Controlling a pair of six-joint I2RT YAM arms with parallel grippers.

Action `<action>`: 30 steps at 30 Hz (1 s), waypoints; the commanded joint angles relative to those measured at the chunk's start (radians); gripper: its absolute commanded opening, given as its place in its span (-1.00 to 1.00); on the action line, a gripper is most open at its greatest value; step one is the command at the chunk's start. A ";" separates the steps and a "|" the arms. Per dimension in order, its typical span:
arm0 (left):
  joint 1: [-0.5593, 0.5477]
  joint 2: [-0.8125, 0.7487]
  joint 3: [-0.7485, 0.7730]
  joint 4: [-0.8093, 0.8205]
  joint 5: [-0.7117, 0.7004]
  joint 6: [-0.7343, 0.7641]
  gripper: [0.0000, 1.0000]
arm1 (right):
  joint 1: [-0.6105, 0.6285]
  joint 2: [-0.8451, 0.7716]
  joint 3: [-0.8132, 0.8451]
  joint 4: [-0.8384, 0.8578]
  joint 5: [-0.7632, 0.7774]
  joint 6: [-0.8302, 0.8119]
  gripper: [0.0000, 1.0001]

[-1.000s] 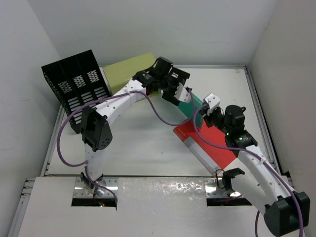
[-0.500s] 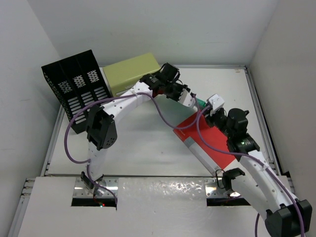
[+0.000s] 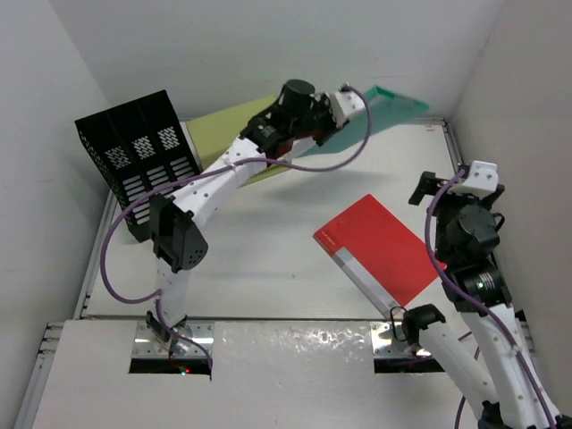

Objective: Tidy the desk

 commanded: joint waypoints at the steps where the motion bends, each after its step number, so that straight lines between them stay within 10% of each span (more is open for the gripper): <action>1: 0.059 -0.153 0.163 0.186 -0.098 -0.311 -1.00 | 0.003 -0.040 -0.007 -0.019 0.088 0.043 0.98; 7: 0.252 -0.323 0.301 0.094 -0.371 -0.560 -1.00 | 0.002 0.041 0.002 -0.017 0.100 -0.012 0.98; 19: 0.302 -0.922 0.051 0.002 -1.041 -0.401 -1.00 | 0.003 0.253 0.022 0.115 -0.150 0.099 0.98; 30: 0.319 -1.155 -0.331 0.040 -1.178 -0.341 -1.00 | 0.003 0.322 0.031 0.140 -0.278 0.156 0.98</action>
